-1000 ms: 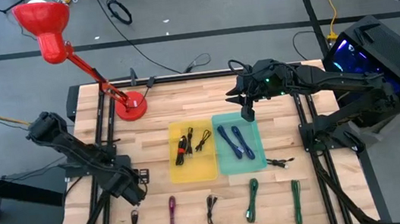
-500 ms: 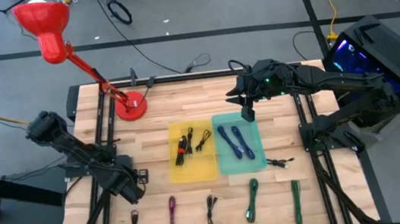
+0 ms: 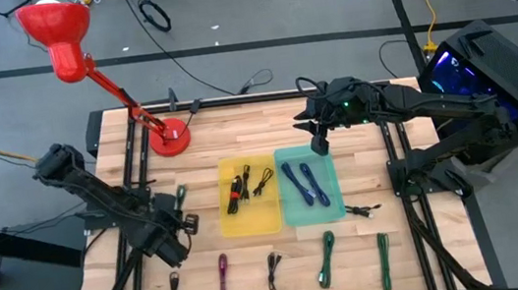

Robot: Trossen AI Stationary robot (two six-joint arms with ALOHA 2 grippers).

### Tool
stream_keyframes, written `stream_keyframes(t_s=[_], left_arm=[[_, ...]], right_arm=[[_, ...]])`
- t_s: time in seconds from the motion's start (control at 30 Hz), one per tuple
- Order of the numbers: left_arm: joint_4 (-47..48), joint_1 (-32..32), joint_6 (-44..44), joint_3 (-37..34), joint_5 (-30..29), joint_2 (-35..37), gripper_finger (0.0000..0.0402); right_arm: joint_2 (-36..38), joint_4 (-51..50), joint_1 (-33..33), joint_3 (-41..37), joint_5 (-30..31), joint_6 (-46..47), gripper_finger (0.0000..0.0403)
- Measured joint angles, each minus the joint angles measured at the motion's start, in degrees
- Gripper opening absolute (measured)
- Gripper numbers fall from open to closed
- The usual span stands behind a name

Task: Pick & Place USB Port
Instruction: Put the top green charger cable into the green bin

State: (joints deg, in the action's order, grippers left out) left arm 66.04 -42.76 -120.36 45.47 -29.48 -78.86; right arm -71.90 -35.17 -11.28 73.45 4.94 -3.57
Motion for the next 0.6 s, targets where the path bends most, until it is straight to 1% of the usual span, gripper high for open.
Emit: stream_keyframes(t_s=[0.07, 0.17, 0.23, 0.33, 0.4, 0.47, 0.53, 0.6], left_arm=[[5.8, 0.0, 3.6, 6.3, -8.2, 0.2, 0.0025], [8.3, 0.0, 13.2, 14.1, -23.1, 0.2, 0.0025], [7.5, 0.5, 21.9, 18.4, -31.9, 0.2, 0.0025], [3.5, 1.7, 35.5, 23.2, -41.6, 0.2, 0.0025], [-0.9, 2.7, 46.1, 25.4, -46.7, 0.2, 0.0025], [-5.7, 4.2, 56.8, 27.0, -50.2, 0.2, 0.0025], [-10.1, 6.5, 65.5, 28.2, -51.5, 0.2, 0.0025], [-15.9, 9.1, 73.7, 28.7, -51.6, 0.2, 0.0025]], right_arm=[[0.0, 0.2, -0.2, 0.0, 0.5, 0.0, 0.0094], [0.0, 1.6, -0.2, 0.0, -1.3, 0.0, 0.0094], [0.0, 3.1, -0.2, 0.0, -4.5, 0.0, 0.0094], [0.0, 6.9, 0.0, 0.0, -10.4, 0.1, 0.0094], [0.0, 9.7, 0.3, 0.0, -14.1, 0.1, 0.0094], [0.0, 12.7, 1.0, 0.0, -17.3, 0.1, 0.0094], [0.0, 16.6, 2.0, 0.0, -21.0, 0.1, 0.0094], [-0.1, 20.6, 3.4, 0.0, -23.6, -0.1, 0.0094]])
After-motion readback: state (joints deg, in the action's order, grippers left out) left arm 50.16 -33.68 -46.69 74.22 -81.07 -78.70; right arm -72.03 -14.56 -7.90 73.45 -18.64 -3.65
